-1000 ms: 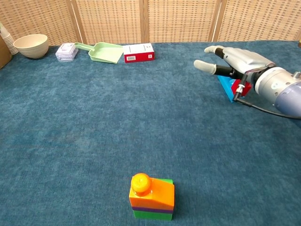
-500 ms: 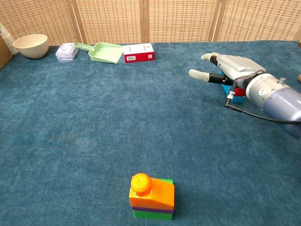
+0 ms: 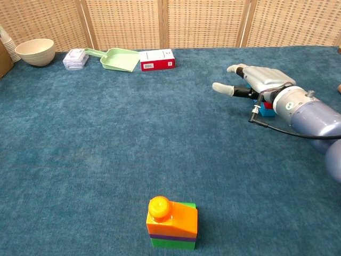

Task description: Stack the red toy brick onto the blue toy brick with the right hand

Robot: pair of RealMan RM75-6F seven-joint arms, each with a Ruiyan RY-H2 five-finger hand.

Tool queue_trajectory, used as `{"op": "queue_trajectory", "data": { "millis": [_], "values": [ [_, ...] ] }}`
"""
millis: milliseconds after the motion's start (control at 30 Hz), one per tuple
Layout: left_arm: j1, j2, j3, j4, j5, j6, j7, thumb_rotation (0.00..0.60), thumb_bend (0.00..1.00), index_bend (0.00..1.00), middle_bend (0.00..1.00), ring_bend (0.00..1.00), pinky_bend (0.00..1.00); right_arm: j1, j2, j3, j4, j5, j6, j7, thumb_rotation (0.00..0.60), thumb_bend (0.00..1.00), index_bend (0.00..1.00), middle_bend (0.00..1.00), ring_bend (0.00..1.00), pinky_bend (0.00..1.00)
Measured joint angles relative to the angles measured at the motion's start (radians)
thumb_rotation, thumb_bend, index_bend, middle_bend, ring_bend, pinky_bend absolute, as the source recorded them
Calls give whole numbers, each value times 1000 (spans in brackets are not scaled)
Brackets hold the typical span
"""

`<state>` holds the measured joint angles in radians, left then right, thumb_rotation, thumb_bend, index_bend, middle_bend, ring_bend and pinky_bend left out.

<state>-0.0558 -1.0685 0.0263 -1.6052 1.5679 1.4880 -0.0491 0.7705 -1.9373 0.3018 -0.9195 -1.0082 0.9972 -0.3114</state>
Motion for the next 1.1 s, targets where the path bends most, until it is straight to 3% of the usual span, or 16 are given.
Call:
{"op": "queue_trajectory", "data": {
  "millis": [500,1100],
  "values": [
    [4,-1,0,9,-4,1,-8,571,415,374,189,156,0,12,-35,22,63,-8,-28,11,0,47,0,0,0,0],
    [-1,-8,-2,14,1,-1,-11,567,414,375,188,155,0,-11,4,33,6,-8,-4,-26,0,48,0,0,0,0]
  ]
}}
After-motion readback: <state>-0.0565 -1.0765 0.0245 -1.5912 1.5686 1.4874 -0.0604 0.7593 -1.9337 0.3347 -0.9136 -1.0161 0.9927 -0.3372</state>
